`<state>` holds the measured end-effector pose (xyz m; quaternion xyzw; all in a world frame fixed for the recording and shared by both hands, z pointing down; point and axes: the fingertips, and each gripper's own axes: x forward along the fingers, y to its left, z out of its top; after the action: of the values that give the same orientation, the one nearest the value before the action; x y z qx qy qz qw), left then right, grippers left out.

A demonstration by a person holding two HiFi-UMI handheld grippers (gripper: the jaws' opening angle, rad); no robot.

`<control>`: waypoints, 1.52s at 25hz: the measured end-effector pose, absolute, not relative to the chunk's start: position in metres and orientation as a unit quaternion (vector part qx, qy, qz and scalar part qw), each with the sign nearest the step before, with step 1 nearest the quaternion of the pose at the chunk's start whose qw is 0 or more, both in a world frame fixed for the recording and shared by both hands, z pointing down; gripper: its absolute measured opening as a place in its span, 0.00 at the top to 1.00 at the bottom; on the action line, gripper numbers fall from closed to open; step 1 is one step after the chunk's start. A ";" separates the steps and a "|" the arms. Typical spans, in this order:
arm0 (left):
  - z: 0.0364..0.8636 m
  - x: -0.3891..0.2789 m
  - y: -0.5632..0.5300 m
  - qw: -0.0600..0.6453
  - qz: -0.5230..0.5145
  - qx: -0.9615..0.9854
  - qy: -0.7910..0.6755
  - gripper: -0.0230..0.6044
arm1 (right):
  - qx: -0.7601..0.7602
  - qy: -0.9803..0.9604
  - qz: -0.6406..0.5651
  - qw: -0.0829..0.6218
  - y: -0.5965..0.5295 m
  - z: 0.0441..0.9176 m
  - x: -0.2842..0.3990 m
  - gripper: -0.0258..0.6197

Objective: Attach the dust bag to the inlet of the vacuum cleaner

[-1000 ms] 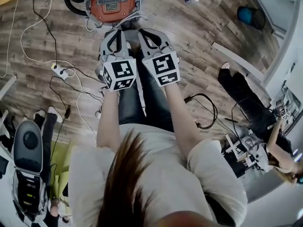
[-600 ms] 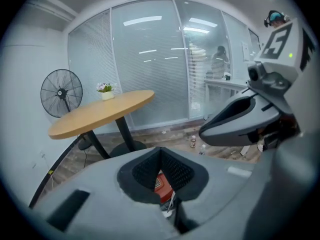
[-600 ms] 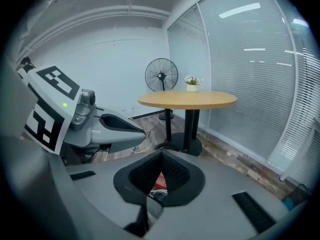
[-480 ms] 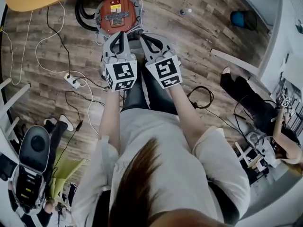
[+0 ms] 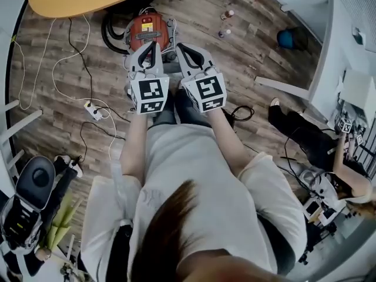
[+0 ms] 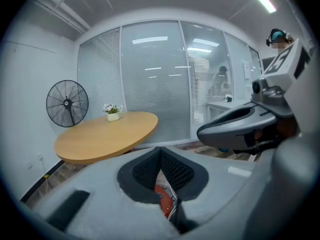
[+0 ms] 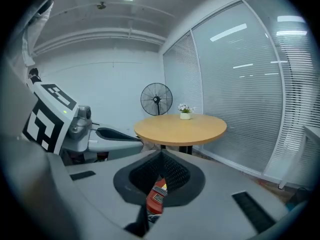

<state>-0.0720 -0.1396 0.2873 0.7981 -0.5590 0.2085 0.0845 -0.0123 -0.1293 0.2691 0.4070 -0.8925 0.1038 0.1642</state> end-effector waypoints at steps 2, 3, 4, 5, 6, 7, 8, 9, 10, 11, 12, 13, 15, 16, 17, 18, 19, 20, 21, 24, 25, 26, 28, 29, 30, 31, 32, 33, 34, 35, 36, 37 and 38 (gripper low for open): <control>0.266 -0.071 -0.139 0.078 0.192 0.801 -0.562 0.94 | 0.411 -0.893 0.102 0.149 -0.128 0.255 -0.010 0.96; 0.255 -0.070 -0.139 0.078 0.180 0.803 -0.563 0.94 | 0.412 -0.895 0.099 0.139 -0.127 0.247 -0.009 0.96; 0.246 -0.070 -0.138 0.077 0.168 0.804 -0.565 0.94 | 0.412 -0.897 0.095 0.129 -0.126 0.239 -0.009 0.96; 0.237 -0.070 -0.137 0.076 0.157 0.806 -0.566 0.94 | 0.412 -0.899 0.091 0.120 -0.125 0.231 -0.009 0.96; 0.229 -0.069 -0.134 0.076 0.148 0.807 -0.567 0.94 | 0.412 -0.900 0.088 0.113 -0.121 0.225 -0.008 0.96; 0.222 -0.069 -0.130 0.076 0.141 0.808 -0.566 0.94 | 0.411 -0.901 0.088 0.106 -0.116 0.219 -0.008 0.96; 0.216 -0.069 -0.125 0.076 0.136 0.810 -0.566 0.94 | 0.410 -0.902 0.090 0.098 -0.111 0.213 -0.007 0.96; 0.210 -0.068 -0.121 0.076 0.130 0.811 -0.565 0.94 | 0.410 -0.903 0.092 0.088 -0.107 0.207 -0.006 0.96; 0.205 -0.067 -0.117 0.075 0.126 0.813 -0.564 0.94 | 0.409 -0.904 0.094 0.078 -0.103 0.200 -0.005 0.96; 0.200 -0.067 -0.113 0.075 0.122 0.814 -0.562 0.94 | 0.409 -0.905 0.096 0.069 -0.100 0.193 -0.004 0.96; 0.195 -0.066 -0.109 0.074 0.118 0.816 -0.561 0.94 | 0.409 -0.906 0.095 0.061 -0.096 0.186 -0.002 0.96; 0.189 -0.066 -0.106 0.073 0.114 0.818 -0.560 0.94 | 0.409 -0.906 0.093 0.056 -0.093 0.179 -0.001 0.96; 0.178 -0.065 -0.102 0.066 0.106 0.821 -0.557 0.94 | 0.409 -0.908 0.082 0.050 -0.088 0.165 0.001 0.96; 0.173 -0.065 -0.100 0.061 0.102 0.822 -0.557 0.94 | 0.409 -0.908 0.075 0.048 -0.085 0.158 0.002 0.96; 0.167 -0.065 -0.098 0.056 0.098 0.823 -0.556 0.94 | 0.408 -0.909 0.070 0.047 -0.081 0.153 0.004 0.96; 0.161 -0.064 -0.095 0.051 0.092 0.824 -0.556 0.94 | 0.408 -0.909 0.065 0.045 -0.077 0.149 0.007 0.96; 0.155 -0.063 -0.092 0.046 0.087 0.825 -0.556 0.94 | 0.408 -0.910 0.062 0.044 -0.072 0.144 0.009 0.96; 0.149 -0.062 -0.089 0.042 0.081 0.826 -0.556 0.94 | 0.408 -0.910 0.058 0.043 -0.067 0.141 0.012 0.96; 0.143 -0.061 -0.085 0.038 0.076 0.827 -0.555 0.94 | 0.408 -0.910 0.055 0.042 -0.063 0.137 0.015 0.96; 0.131 -0.057 -0.076 0.028 0.068 0.830 -0.553 0.94 | 0.415 -0.907 0.059 0.035 -0.052 0.131 0.027 0.96; 0.128 -0.057 -0.074 0.027 0.066 0.831 -0.552 0.94 | 0.418 -0.906 0.062 0.034 -0.050 0.131 0.030 0.96; 0.126 -0.057 -0.071 0.027 0.065 0.831 -0.552 0.94 | 0.420 -0.905 0.064 0.033 -0.048 0.130 0.032 0.96; 0.123 -0.058 -0.066 0.025 0.063 0.832 -0.550 0.94 | 0.423 -0.903 0.066 0.032 -0.044 0.128 0.034 0.96; 0.122 -0.059 -0.064 0.024 0.063 0.833 -0.549 0.94 | 0.424 -0.903 0.066 0.031 -0.043 0.127 0.034 0.96; 0.122 -0.059 -0.063 0.023 0.063 0.834 -0.547 0.94 | 0.424 -0.903 0.065 0.030 -0.043 0.126 0.034 0.96; 0.121 -0.058 -0.061 0.022 0.063 0.836 -0.545 0.94 | 0.423 -0.904 0.063 0.029 -0.042 0.125 0.035 0.96; 0.120 -0.057 -0.060 0.021 0.061 0.837 -0.543 0.94 | 0.421 -0.905 0.061 0.029 -0.042 0.124 0.035 0.96; 0.119 -0.056 -0.058 0.020 0.059 0.839 -0.541 0.94 | 0.421 -0.905 0.059 0.029 -0.041 0.123 0.035 0.96; 0.118 -0.054 -0.056 0.019 0.057 0.840 -0.539 0.94 | 0.422 -0.904 0.058 0.029 -0.040 0.123 0.035 0.96; 0.117 -0.054 -0.053 0.016 0.055 0.841 -0.537 0.94 | 0.424 -0.903 0.057 0.031 -0.040 0.123 0.036 0.96; 0.117 -0.053 -0.051 0.014 0.054 0.842 -0.536 0.94 | 0.426 -0.902 0.056 0.033 -0.040 0.124 0.036 0.96; 0.118 -0.053 -0.049 0.014 0.054 0.843 -0.536 0.94 | 0.430 -0.900 0.055 0.038 -0.041 0.126 0.036 0.96; 0.119 -0.053 -0.048 0.016 0.053 0.843 -0.536 0.94 | 0.433 -0.899 0.054 0.044 -0.041 0.128 0.036 0.96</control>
<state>-0.0530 -0.0478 0.1189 0.8425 -0.5358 0.0529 0.0156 0.0357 -0.0413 0.1282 0.4333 -0.8986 0.0536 0.0440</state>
